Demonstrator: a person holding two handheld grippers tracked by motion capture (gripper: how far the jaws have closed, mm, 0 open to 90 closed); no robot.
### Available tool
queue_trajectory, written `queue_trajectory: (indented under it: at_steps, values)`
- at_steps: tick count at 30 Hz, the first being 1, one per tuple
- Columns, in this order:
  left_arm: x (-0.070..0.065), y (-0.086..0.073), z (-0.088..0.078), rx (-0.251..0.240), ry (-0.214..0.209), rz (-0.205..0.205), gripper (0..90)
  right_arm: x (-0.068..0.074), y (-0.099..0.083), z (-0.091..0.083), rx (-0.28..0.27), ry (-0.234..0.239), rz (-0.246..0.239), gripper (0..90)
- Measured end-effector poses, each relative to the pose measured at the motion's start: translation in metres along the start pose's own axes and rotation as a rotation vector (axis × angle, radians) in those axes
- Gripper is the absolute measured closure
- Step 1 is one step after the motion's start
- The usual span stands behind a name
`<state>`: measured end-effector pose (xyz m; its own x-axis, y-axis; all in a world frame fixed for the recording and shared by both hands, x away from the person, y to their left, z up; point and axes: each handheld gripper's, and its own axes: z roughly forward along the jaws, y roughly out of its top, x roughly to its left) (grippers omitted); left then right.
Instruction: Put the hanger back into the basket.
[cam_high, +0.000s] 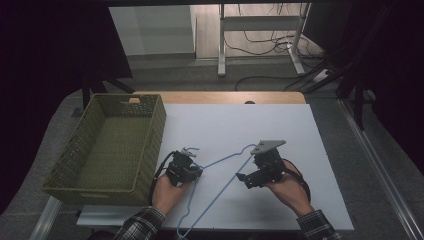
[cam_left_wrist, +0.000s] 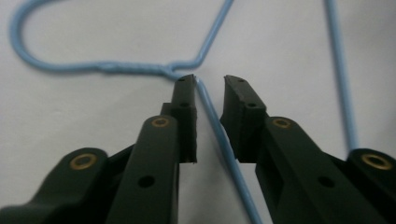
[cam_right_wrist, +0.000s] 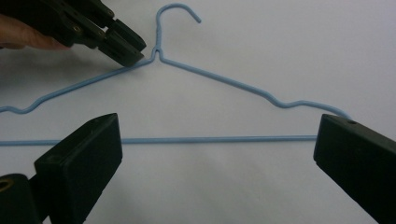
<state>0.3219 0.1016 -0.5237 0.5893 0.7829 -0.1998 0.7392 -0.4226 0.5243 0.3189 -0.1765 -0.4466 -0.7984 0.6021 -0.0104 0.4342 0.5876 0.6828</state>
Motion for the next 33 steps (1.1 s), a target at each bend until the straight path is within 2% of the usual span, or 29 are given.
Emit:
queue_trajectory:
  at_steps: [1, 3, 5, 7, 9, 10, 16, 23, 28, 30, 33]
  values:
    - [-0.002, -0.001, 0.001, -0.009, 0.017, 0.013, 75.9, 0.000, -0.001, 0.001, 0.006, 0.001, 0.000, 0.6]
    - [-0.006, 0.000, 0.001, 0.003, 0.055, 0.038, 82.1, -0.002, -0.005, 0.002, 0.009, 0.000, 0.007, 0.7]
    - [-0.006, 0.001, 0.001, 0.010, 0.060, 0.034, 83.0, -0.005, -0.008, 0.002, 0.013, 0.001, 0.021, 0.7]
    - [-0.005, 0.001, 0.001, 0.002, 0.048, 0.009, 83.6, -0.008, -0.010, 0.002, 0.014, -0.001, 0.032, 0.7]
    - [-0.002, 0.001, -0.001, -0.003, 0.018, -0.009, 85.1, -0.010, -0.010, 0.001, 0.011, -0.001, 0.038, 0.8]
    - [-0.003, 0.002, -0.002, -0.007, 0.012, -0.009, 86.3, -0.010, -0.010, 0.001, 0.010, -0.002, 0.038, 0.8]
    - [-0.012, 0.005, -0.009, -0.032, 0.006, 0.035, 86.9, -0.010, -0.007, -0.001, -0.001, 0.000, 0.033, 0.9]
    - [-0.013, 0.005, -0.015, -0.049, -0.013, 0.040, 86.9, -0.008, 0.002, 0.001, -0.008, 0.017, 0.022, 0.8]
    - [-0.015, 0.006, -0.022, -0.071, -0.025, 0.048, 86.9, -0.001, 0.020, 0.014, 0.001, 0.064, 0.056, 0.0]
    - [-0.016, 0.006, -0.025, -0.077, -0.030, 0.052, 86.9, 0.001, 0.028, 0.022, 0.012, 0.078, 0.054, 0.0]
    - [-0.017, 0.005, -0.027, -0.084, -0.038, 0.056, 86.9, 0.006, 0.038, 0.035, 0.007, 0.089, 0.049, 5.8]
